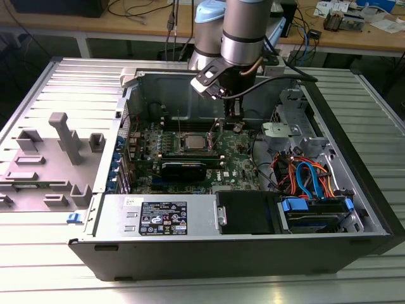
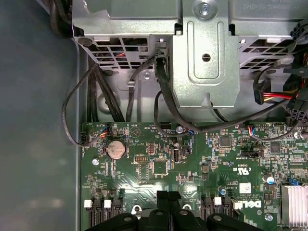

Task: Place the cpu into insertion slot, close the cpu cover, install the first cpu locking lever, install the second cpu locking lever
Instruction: 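Close the cpu cover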

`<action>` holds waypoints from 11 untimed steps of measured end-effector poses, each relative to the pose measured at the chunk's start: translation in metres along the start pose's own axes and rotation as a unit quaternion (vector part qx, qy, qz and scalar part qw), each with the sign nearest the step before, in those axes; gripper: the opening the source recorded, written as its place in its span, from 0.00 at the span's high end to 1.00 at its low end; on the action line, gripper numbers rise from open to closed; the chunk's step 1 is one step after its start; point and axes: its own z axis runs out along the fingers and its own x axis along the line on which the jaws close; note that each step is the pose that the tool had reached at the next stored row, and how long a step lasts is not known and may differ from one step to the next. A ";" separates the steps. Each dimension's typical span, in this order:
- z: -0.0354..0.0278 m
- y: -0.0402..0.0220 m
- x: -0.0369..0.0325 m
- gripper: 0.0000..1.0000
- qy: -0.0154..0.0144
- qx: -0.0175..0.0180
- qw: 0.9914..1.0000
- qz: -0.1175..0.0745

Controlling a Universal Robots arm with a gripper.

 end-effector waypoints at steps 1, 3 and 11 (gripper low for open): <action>0.0000 -0.0004 0.0000 0.89 0.000 0.000 1.000 0.000; 0.0000 -0.0012 0.0000 0.89 0.000 0.000 1.000 0.000; -0.0001 -0.0033 0.0000 0.89 0.000 0.000 1.000 0.000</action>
